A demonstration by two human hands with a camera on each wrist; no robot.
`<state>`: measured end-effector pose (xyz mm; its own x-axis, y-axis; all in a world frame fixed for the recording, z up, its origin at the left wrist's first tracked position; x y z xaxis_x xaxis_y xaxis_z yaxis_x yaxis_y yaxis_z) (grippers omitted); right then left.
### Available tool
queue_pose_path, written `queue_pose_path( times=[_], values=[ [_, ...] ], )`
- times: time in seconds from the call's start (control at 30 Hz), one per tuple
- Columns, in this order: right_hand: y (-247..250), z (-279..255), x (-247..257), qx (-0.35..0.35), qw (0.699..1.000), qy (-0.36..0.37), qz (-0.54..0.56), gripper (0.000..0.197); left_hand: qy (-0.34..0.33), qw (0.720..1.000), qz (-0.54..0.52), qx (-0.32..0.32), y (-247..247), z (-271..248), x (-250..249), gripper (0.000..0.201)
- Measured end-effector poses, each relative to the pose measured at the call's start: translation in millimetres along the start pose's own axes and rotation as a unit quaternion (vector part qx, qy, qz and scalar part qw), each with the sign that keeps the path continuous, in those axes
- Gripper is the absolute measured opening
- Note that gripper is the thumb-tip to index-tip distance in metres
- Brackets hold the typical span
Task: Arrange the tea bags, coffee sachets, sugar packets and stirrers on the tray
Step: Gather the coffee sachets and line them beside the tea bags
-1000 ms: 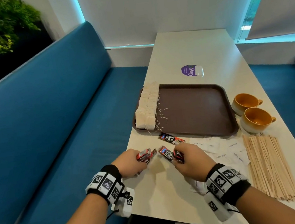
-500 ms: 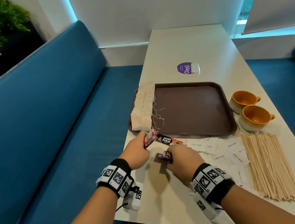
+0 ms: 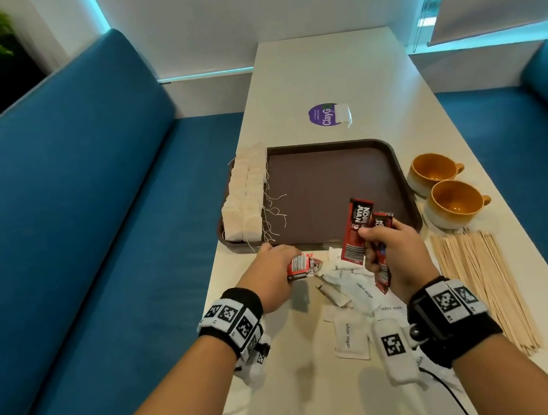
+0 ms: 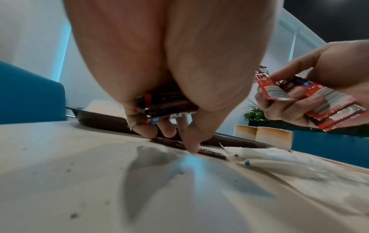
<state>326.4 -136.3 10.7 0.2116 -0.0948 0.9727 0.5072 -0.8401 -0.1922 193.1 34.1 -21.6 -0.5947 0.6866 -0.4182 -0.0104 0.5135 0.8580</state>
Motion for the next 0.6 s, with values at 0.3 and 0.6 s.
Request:
queue_pose_path(
  times=[0.3,0.6],
  values=[
    [8.9,-36.1,-15.6,-0.036,0.983,-0.127,0.13,0.007,0.017,0.997,0.071,-0.012,-3.5,-25.3,8.2,0.025],
    [3.2,-64.3,-20.0,0.003,0.976,-0.173,0.135,0.013,0.033,0.998,0.059,0.001,-21.5,-69.4,4.6,0.021]
  ],
)
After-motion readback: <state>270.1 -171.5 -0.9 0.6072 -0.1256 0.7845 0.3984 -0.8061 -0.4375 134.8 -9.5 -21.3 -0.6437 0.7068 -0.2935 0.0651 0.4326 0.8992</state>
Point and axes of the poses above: each hand's wrist, its own z-axis towards the middle knuckle, its own y-axis out of the back of the hand, x = y × z, the point moved 4 cm from there along z, towards the middle knuckle, and after that the axes turned 12 degrees about y, right-handed, at the moved point
